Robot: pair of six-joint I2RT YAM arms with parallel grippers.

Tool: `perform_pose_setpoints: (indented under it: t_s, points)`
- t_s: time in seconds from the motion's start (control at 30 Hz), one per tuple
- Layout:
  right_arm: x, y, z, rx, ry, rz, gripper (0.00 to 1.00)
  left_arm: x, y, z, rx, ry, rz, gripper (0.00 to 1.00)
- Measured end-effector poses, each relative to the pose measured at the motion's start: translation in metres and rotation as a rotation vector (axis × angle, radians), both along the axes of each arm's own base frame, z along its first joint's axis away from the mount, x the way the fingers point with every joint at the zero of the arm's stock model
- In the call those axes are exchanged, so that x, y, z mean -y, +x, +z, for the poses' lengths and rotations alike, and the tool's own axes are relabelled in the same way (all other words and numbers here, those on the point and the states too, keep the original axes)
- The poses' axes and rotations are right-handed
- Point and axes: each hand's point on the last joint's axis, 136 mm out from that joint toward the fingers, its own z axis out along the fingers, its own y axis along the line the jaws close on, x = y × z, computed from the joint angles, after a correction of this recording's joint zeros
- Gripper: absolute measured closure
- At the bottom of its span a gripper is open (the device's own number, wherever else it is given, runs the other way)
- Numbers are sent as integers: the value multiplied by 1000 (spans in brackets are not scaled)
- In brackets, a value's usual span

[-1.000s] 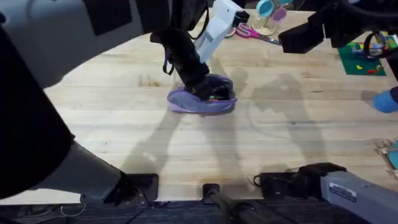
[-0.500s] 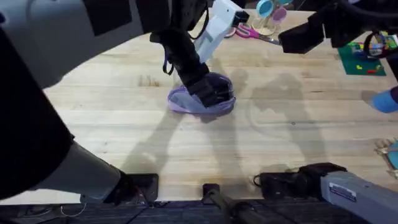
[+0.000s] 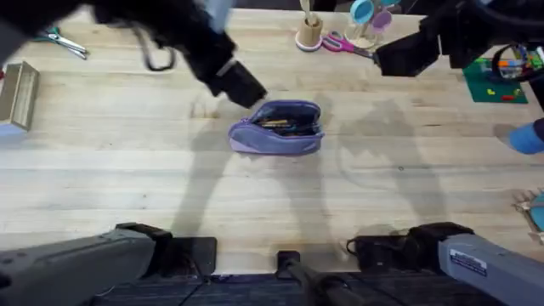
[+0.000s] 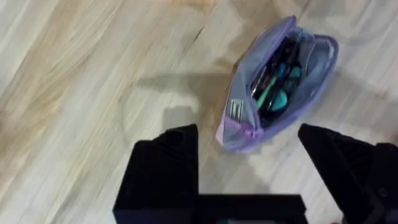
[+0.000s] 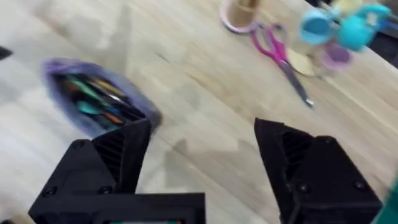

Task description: Unzip the bag, pick up the pens from the table one at a time and place them inside, then zip the bag closed.

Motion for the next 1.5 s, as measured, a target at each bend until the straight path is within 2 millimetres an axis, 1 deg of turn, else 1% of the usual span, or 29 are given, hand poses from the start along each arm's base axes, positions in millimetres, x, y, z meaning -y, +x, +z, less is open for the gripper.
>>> perform_pose_setpoints:
  t_s: [0.1, 0.2, 0.27, 0.43, 0.6, 0.67, 0.8, 0.93, 1.03, 1.17, 1.37, 1.5]
  points:
    - [-16, -5, 3, -8, 70, 66, 5, -18, -6, 8, 1, -26, -2, 6]
    - [-28, -9, 6, -17, 115, 106, 5, -27, -16, 7, -31, -64, -42, 6]
    - [-34, -12, 6, -25, 138, 122, 5, -32, -18, 9, -25, -88, -72, 6]
    - [-50, -18, 8, -42, 171, 162, 6, -52, -20, 11, 3, -109, -101, 6]
    - [-66, -25, 8, -52, 180, 209, 6, -74, -13, 14, 64, -115, -99, 6]
    - [-73, -29, 8, -56, 186, 230, 6, -81, -13, 11, 82, -117, -107, 6]
    - [-86, -31, 12, -55, 216, 247, 6, -92, -15, -7, 113, -116, -146, 6]
    - [-96, -33, 16, -63, 252, 240, 6, -102, -10, -29, 160, -106, -163, 6]
    - [-101, -34, 18, -74, 277, 230, 6, -106, -7, -42, 191, -113, -167, 6]
    - [-105, -34, 20, -83, 309, 213, 6, -104, -10, -62, 205, -125, -188, 6]
    - [-109, -32, 25, -103, 367, 167, 6, -95, -28, -92, 225, -136, -288, 7]
    - [-109, -32, 25, -122, 392, 139, 6, -91, -33, -100, 248, -152, -321, 7]
